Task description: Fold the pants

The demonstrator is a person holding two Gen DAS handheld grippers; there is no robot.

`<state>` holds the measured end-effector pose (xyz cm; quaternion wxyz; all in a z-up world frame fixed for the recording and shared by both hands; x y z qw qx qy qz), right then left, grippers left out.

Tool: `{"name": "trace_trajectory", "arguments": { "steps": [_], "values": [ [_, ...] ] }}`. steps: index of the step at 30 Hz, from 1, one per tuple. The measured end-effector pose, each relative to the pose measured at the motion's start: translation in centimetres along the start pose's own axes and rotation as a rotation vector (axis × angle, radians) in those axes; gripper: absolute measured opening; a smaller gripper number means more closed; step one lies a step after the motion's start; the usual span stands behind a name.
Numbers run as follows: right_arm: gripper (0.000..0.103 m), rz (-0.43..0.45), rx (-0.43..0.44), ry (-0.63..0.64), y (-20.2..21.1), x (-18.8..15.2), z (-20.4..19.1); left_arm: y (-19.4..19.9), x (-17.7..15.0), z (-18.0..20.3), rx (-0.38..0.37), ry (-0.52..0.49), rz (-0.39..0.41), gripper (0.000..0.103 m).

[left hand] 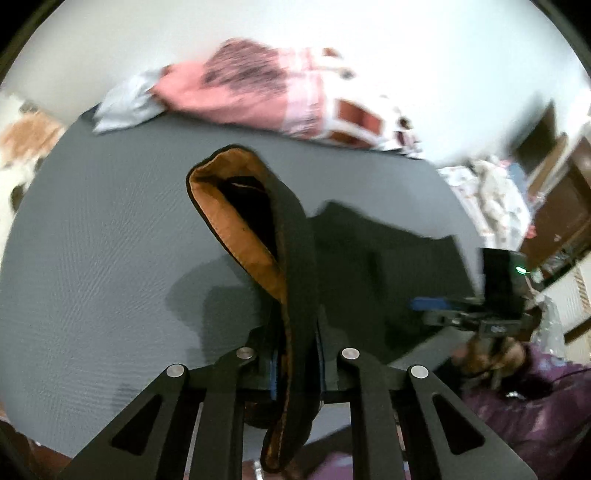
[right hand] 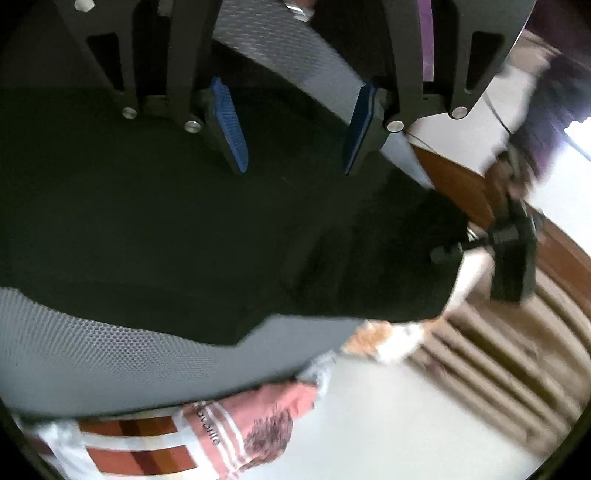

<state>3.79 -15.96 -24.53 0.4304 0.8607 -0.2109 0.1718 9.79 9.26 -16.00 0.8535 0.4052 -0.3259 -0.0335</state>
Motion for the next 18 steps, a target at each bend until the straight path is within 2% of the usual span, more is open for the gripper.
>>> {"name": "trace_trajectory", "arguments": {
  "steps": [2, 5, 7, 10, 13, 15, 16, 18],
  "values": [
    [0.054, 0.011, 0.142, -0.103, 0.6, 0.8, -0.5, -1.4, 0.4, 3.2, -0.038, -0.013, -0.008, 0.015],
    [0.062, 0.021, 0.336, -0.256, 1.1, 1.8, -1.1, -4.2, 0.9, 6.3, -0.109, 0.009, -0.015, 0.015],
    [0.073, 0.01, 0.457, -0.355, 1.1, 2.4, -1.2, -6.3, 0.9, 8.2, -0.151, 0.018, -0.013, 0.015],
    [0.081, -0.013, 0.582, -0.504, 0.3, 2.9, -0.4, -9.0, 1.0, 9.9, -0.195, 0.046, -0.015, 0.016],
    [0.082, -0.024, 0.62, -0.573, -0.3, 3.0, 0.3, -10.9, 0.8, 11.0, -0.176, 0.028, -0.026, 0.024],
    [0.082, -0.026, 0.631, -0.582, -0.4, 2.9, 0.4, -11.8, 0.6, 12.4, -0.199, 0.004, -0.044, 0.047],
    [0.085, -0.025, 0.64, -0.592, -0.4, 3.0, 0.4, -12.0, 0.4, 13.5, -0.237, -0.012, -0.053, 0.052],
    [0.09, -0.03, 0.617, -0.606, -0.5, 2.9, 0.9, -11.9, 0.1, 15.2, -0.262, -0.071, -0.061, 0.062]
  ]
}}
Point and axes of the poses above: each gripper's, at about its wrist camera, not at the fingertips, and y roughly against the way its jaws point, z to its right, x to its top, the point moved 8 cm from there along -y, roughly the way its jaws point, and after that the axes turned 8 degrees about -x, right-handed, at the moved point
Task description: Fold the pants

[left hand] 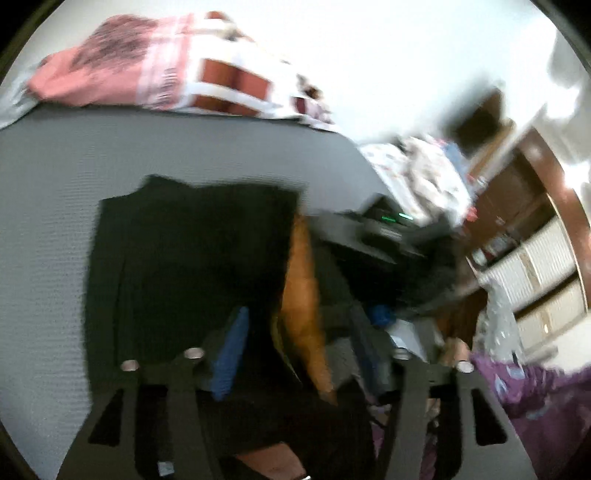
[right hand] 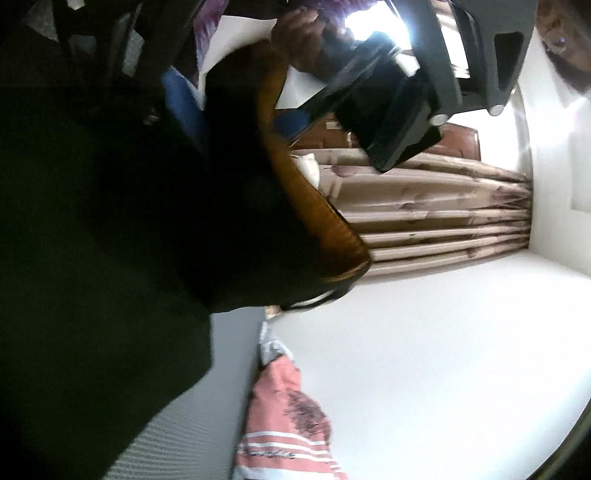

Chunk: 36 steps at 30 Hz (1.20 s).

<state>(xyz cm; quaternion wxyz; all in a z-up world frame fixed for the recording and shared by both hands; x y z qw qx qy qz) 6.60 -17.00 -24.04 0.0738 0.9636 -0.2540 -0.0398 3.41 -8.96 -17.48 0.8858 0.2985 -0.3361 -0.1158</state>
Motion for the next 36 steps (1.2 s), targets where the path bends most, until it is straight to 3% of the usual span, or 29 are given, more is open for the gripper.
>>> {"name": "trace_trajectory", "arguments": {
  "steps": [3, 6, 11, 12, 13, 15, 18, 22, 26, 32, 36],
  "values": [
    [0.091, 0.006, -0.016, -0.031, 0.2, 0.2, 1.0, 0.5, -0.9, 1.8, 0.028, -0.085, -0.009, 0.063],
    [0.091, 0.002, -0.036, -0.041, 0.2, 0.2, 1.3, 2.1, -1.3, 1.4, 0.075, -0.095, 0.038, 0.065],
    [0.082, -0.052, -0.266, 0.08, -1.5, -0.8, 0.9, 6.6, -2.7, -3.2, 0.185, 0.037, 0.185, 0.067],
    [0.069, -0.064, -0.33, 0.125, -1.9, -1.2, 0.8, 7.1, -3.1, -4.6, 0.212, 0.082, 0.19, 0.067],
    [0.045, -0.083, -0.402, 0.17, -2.5, -1.5, 0.9, 7.1, -3.3, -5.8, 0.222, 0.118, 0.19, 0.067],
    [0.019, -0.115, -0.478, 0.22, -3.3, -2.0, 1.0, 7.0, -3.9, -7.4, 0.222, 0.186, 0.19, 0.067],
    [0.017, -0.091, -0.472, 0.26, -3.0, -1.7, -0.9, 7.0, -4.2, -8.1, 0.217, 0.241, 0.185, 0.067],
    [0.016, -0.031, -0.433, 0.285, 0.0, 0.2, -4.2, 7.1, -3.6, -6.2, 0.243, 0.171, 0.185, 0.067],
    [0.016, 0.035, -0.446, 0.307, 5.4, 3.1, -5.6, 5.5, -3.2, -4.7, 0.224, 0.132, 0.161, 0.076],
    [0.016, 0.168, -0.536, 0.213, 14.5, 6.9, -1.4, 1.0, -2.6, -4.8, 0.195, 0.146, 0.094, 0.077],
    [0.016, 0.222, -0.521, 0.102, 17.8, 7.0, 2.3, -1.6, -2.0, -4.3, 0.2, 0.127, 0.051, 0.077]
  ]
}}
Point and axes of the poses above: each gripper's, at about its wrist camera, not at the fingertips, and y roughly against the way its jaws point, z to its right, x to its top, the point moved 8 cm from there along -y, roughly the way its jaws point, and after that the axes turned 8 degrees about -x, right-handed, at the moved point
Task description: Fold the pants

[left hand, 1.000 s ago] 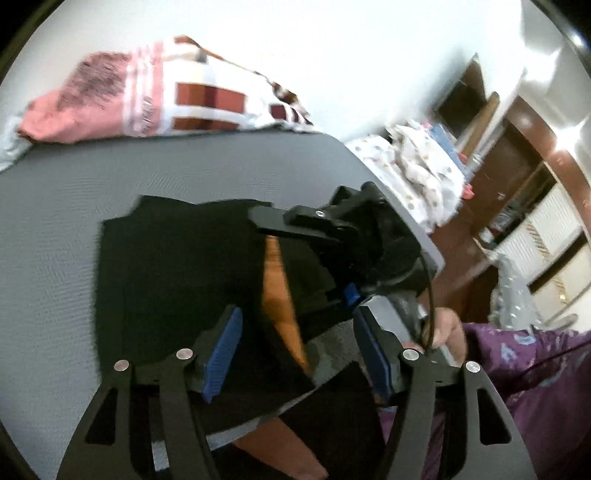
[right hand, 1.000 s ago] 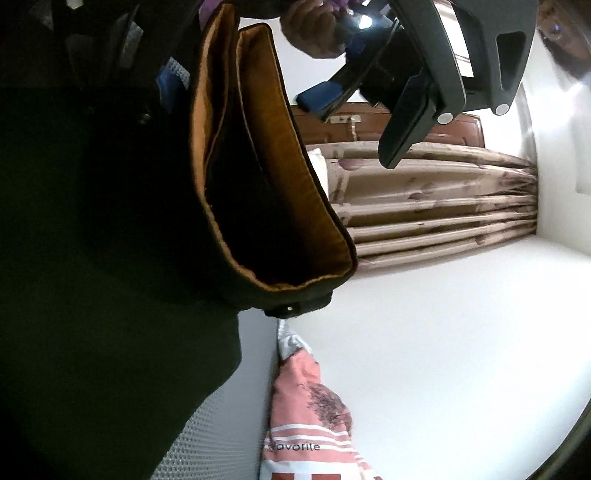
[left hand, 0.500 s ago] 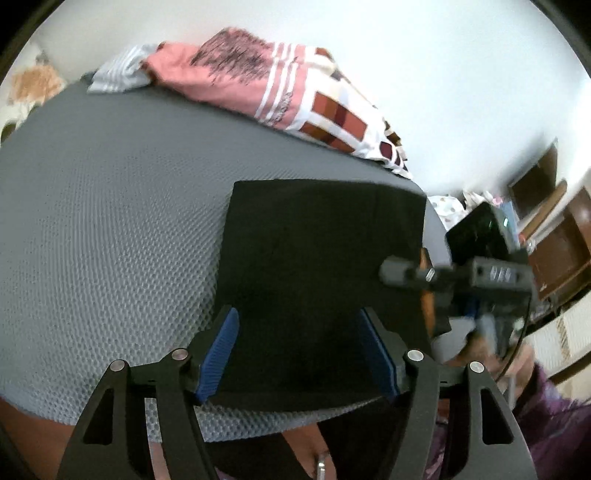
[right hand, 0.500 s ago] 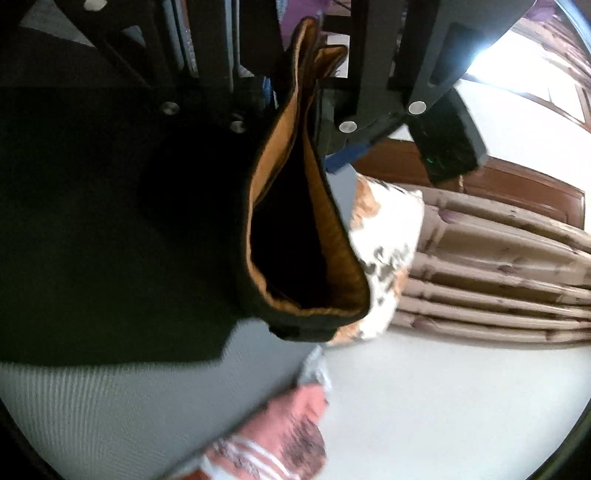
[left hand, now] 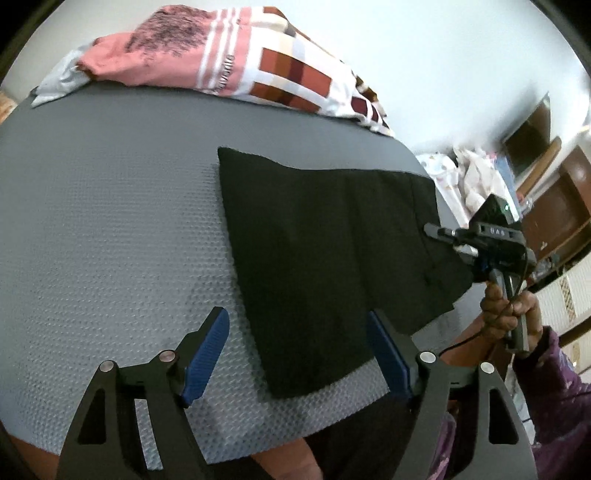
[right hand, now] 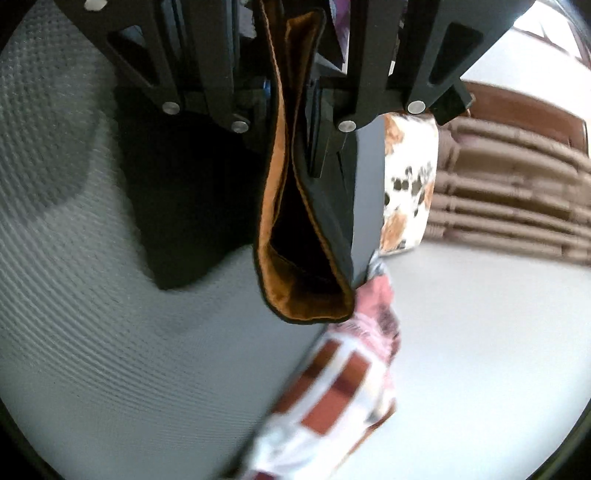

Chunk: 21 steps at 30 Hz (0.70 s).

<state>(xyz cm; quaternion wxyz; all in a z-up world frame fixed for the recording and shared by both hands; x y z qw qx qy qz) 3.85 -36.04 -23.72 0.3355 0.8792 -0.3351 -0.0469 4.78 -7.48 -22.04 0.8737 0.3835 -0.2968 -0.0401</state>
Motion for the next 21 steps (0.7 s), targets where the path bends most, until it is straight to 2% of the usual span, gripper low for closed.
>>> {"name": "trace_trajectory", "arguments": {
  "steps": [4, 8, 16, 21],
  "values": [
    [0.016, 0.017, 0.046, -0.043, 0.4, -1.0, 1.9, -1.4, 0.5, 1.3, 0.004, -0.029, -0.016, 0.077],
    [0.016, 0.048, 0.084, -0.058, 1.2, -1.3, 2.0, -2.2, 0.9, 2.4, -0.003, -0.053, -0.02, 0.077],
    [0.016, 0.11, 0.099, -0.081, 3.2, -0.7, 4.0, -4.7, 1.4, 2.3, -0.001, -0.052, -0.051, 0.077],
    [0.016, 0.108, 0.105, -0.087, 3.4, -0.7, 5.4, -5.7, 1.6, 2.3, 0.011, -0.05, -0.059, 0.077]
  ]
}}
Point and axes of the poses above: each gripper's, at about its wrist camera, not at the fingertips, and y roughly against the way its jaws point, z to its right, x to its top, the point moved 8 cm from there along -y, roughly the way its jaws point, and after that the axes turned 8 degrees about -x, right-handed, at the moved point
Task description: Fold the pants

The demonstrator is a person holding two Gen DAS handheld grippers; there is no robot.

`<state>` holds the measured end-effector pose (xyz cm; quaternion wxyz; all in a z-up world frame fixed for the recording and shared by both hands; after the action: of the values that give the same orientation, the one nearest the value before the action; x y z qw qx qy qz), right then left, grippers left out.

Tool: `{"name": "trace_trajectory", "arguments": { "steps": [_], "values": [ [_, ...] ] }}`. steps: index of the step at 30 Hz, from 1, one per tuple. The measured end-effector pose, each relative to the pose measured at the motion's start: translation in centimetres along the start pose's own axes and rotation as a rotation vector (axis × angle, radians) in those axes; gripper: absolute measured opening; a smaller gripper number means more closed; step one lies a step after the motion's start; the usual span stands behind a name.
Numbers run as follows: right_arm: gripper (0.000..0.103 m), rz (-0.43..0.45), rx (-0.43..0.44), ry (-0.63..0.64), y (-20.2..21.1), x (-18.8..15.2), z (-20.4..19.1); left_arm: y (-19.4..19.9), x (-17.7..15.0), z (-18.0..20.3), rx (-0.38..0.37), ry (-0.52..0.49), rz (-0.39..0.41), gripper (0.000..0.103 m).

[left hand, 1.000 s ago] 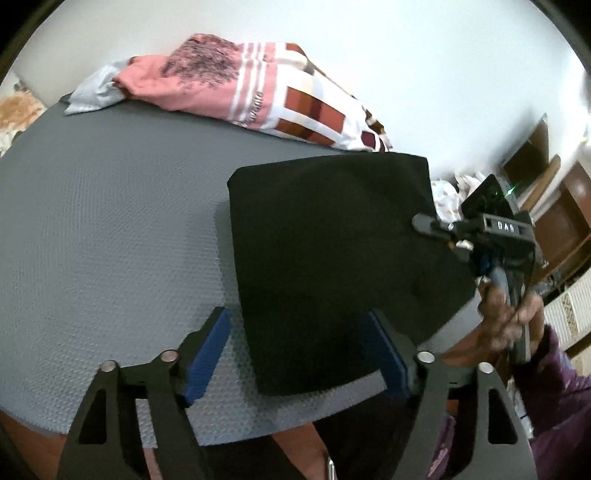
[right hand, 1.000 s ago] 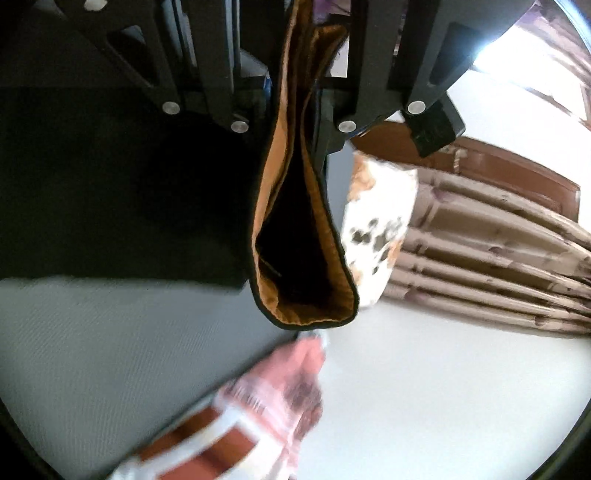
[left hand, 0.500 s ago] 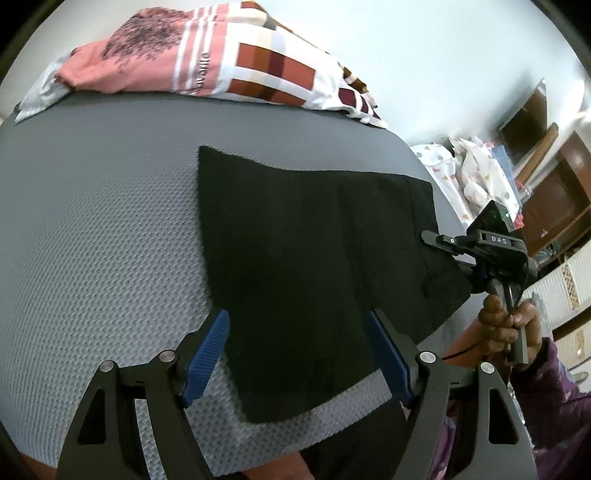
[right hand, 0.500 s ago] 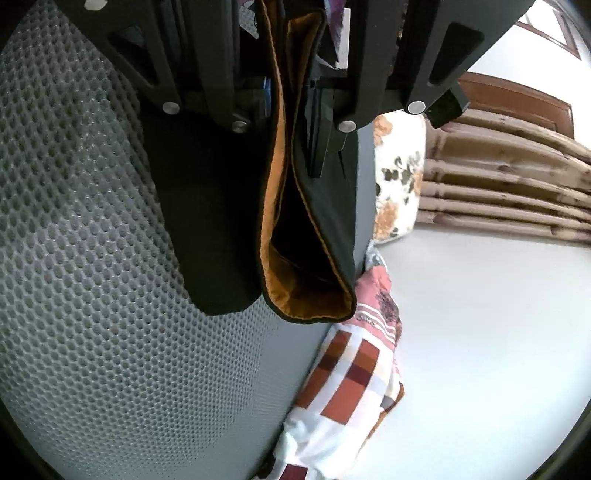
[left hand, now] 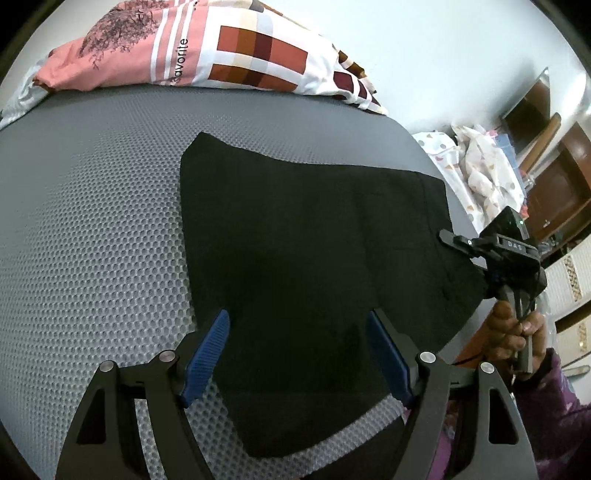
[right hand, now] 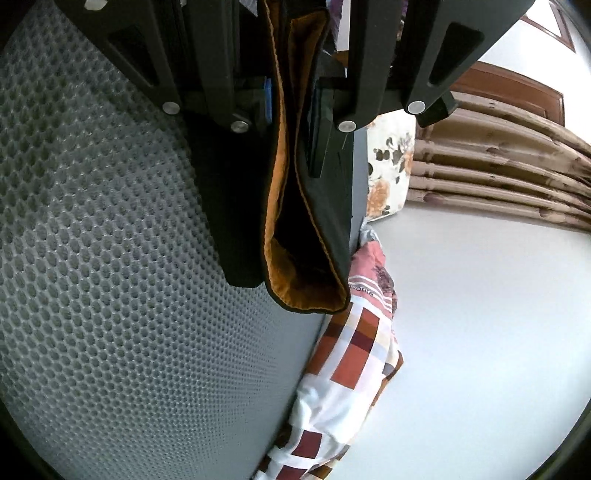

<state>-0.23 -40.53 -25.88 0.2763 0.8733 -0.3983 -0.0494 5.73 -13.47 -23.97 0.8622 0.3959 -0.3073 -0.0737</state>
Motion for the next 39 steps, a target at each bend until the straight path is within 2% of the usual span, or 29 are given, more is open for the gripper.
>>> {"name": "trace_trajectory", "arguments": {
  "steps": [3, 6, 7, 10, 12, 14, 16, 19, 27, 29, 31, 35, 36, 39],
  "values": [
    [0.016, -0.009, 0.008, -0.014, -0.4, 0.1, 0.9, -0.8, 0.3, 0.3, 0.011, -0.044, 0.001, 0.079],
    [0.022, -0.003, 0.012, -0.057, 0.3, 0.3, 2.3, -1.9, 0.0, -0.2, 0.037, -0.051, -0.027, 0.079],
    [0.022, 0.024, 0.024, -0.07, 1.2, 0.5, 2.4, -2.0, 0.0, -0.3, 0.035, -0.051, -0.022, 0.079],
    [0.023, 0.137, -0.013, -0.033, 5.0, 1.0, 2.0, -2.0, 0.0, -0.2, 0.036, -0.063, -0.018, 0.079],
    [0.023, 0.161, 0.051, 0.004, 7.2, 0.4, 0.4, -2.0, 0.1, -0.3, 0.034, -0.06, -0.016, 0.08],
    [0.023, 0.126, 0.106, 0.057, 8.4, -1.4, -1.7, -2.1, 0.1, -0.2, 0.03, -0.058, -0.01, 0.081],
    [0.023, 0.067, 0.105, 0.074, 7.9, -3.3, -2.7, -2.3, 0.2, -0.2, 0.031, -0.06, -0.007, 0.082],
    [0.023, 0.007, 0.091, 0.041, 6.7, -5.1, -1.9, -2.5, 0.3, -0.1, 0.038, -0.065, -0.008, 0.083],
    [0.022, -0.015, 0.129, -0.125, 5.2, -5.0, 1.2, -3.1, 0.7, 0.2, 0.043, -0.095, -0.022, 0.087],
    [0.026, 0.006, 0.136, -0.134, 6.0, -4.9, 1.3, -3.1, 0.6, 0.1, 0.039, -0.094, -0.019, 0.088],
    [0.035, 0.012, 0.151, -0.133, 6.6, -4.8, 1.1, -3.1, 0.7, 0.0, 0.032, -0.088, -0.014, 0.09],
    [0.036, -0.011, 0.12, -0.122, 5.8, -5.3, 0.7, -3.2, 0.7, 0.0, 0.031, -0.092, -0.013, 0.091],
    [0.042, -0.016, 0.076, -0.122, 5.5, -5.5, 1.1, -3.2, 0.7, 0.0, 0.033, -0.094, -0.015, 0.091],
    [0.042, -0.016, 0.095, -0.145, 5.1, -5.7, 1.2, -3.1, 0.7, 0.0, 0.03, -0.094, -0.012, 0.091]
  ]
}}
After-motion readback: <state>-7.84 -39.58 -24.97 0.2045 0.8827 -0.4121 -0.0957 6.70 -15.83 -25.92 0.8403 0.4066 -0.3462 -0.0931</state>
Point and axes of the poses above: each gripper's, at about its wrist camera, not at the fingertips, and y roughly against the way its jaws point, z to its right, x to its top, the point moved 8 cm from there along -y, roughly the way its jaws point, and after that the axes turned 8 degrees about -x, right-handed, at the moved point
